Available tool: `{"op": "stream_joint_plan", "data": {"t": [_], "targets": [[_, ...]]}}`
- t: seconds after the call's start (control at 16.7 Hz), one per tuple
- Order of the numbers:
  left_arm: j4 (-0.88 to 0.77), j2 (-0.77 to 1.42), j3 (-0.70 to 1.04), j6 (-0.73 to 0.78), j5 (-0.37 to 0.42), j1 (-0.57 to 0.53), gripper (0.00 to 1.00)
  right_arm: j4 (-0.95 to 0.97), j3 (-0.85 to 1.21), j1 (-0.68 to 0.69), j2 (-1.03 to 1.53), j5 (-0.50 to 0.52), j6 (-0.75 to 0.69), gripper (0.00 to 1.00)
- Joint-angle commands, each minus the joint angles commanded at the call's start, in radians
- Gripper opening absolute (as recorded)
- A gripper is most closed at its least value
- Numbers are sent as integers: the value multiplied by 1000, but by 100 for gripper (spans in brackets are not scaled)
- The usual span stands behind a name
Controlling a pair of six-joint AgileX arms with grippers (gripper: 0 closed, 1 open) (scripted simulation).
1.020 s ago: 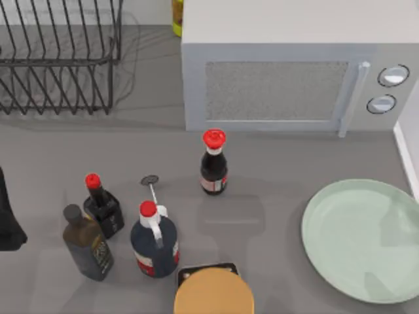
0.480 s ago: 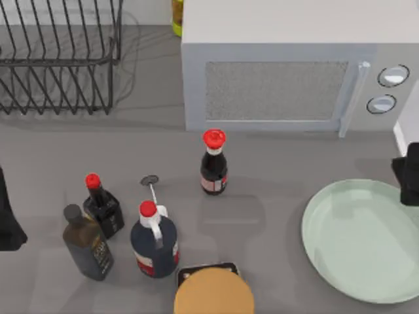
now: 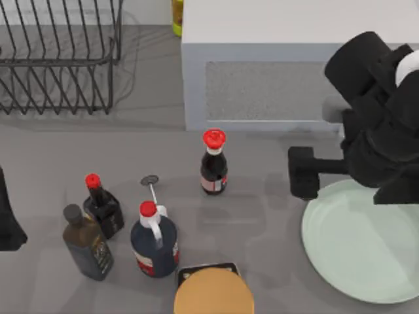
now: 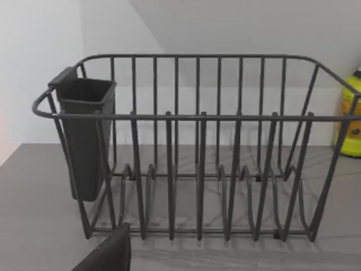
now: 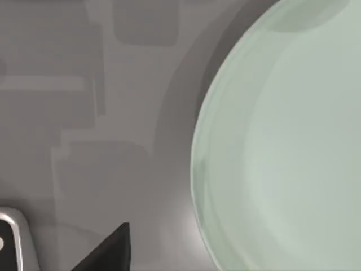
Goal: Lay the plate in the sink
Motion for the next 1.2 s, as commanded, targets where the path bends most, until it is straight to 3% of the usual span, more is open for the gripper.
{"op": "stream_joint_plan", "data": {"t": [0.24, 0.66, 1.2], "targets": [[0, 0, 0, 0, 0, 0, 100, -109, 134, 63, 184, 0, 64, 100], [0, 0, 0, 0, 0, 0, 100, -121, 150, 68, 210, 0, 73, 100], [0, 0, 0, 0, 0, 0, 100, 227, -37, 74, 362, 1, 78, 100]]}}
